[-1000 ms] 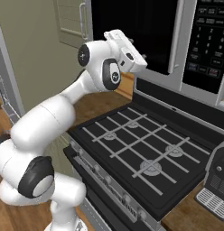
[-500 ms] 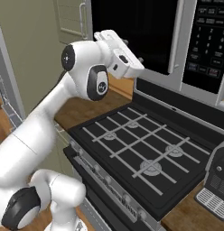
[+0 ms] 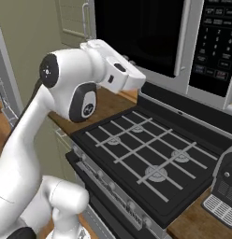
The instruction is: Pick the eggplant from the sink and place it in the bowl. Then pick the bowl and place it in the microwave. Then close the microwave door and press the start button.
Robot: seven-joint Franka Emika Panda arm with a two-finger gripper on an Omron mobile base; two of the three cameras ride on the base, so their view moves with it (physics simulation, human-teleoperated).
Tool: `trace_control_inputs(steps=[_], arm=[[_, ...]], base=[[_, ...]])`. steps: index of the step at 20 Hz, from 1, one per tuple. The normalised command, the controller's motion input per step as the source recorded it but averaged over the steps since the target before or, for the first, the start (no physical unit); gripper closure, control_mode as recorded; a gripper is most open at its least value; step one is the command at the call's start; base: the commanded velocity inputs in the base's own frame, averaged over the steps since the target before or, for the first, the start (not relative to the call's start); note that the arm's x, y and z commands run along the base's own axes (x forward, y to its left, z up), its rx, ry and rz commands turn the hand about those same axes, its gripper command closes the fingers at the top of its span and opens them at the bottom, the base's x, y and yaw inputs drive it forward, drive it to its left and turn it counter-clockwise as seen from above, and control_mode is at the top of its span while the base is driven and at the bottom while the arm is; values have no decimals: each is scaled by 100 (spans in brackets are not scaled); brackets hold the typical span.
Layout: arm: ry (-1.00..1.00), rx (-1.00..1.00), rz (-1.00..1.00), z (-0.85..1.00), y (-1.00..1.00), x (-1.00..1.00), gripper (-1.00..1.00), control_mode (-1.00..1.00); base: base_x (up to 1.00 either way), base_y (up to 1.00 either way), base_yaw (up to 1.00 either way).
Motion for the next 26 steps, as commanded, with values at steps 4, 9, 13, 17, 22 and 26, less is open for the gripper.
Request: trace_control_inputs(steps=[4,9,13,17,22,26], arm=[[-16,-22,3,0,-1,-79,100,-100],[-17,-24,5,0,0,-65,100,-100],[-4,-21,10,-1,0,-45,100,-100],[6,-10,1,0,-1,-13,100,-100],[22,-4,-3,0,-9,0,100,-100],[21,-5,-10,3,-20,1,100,-100]], base=[[0,0,0],[0,0,0],[0,0,0],[0,0,0],[0,0,0],[0,0,0]])
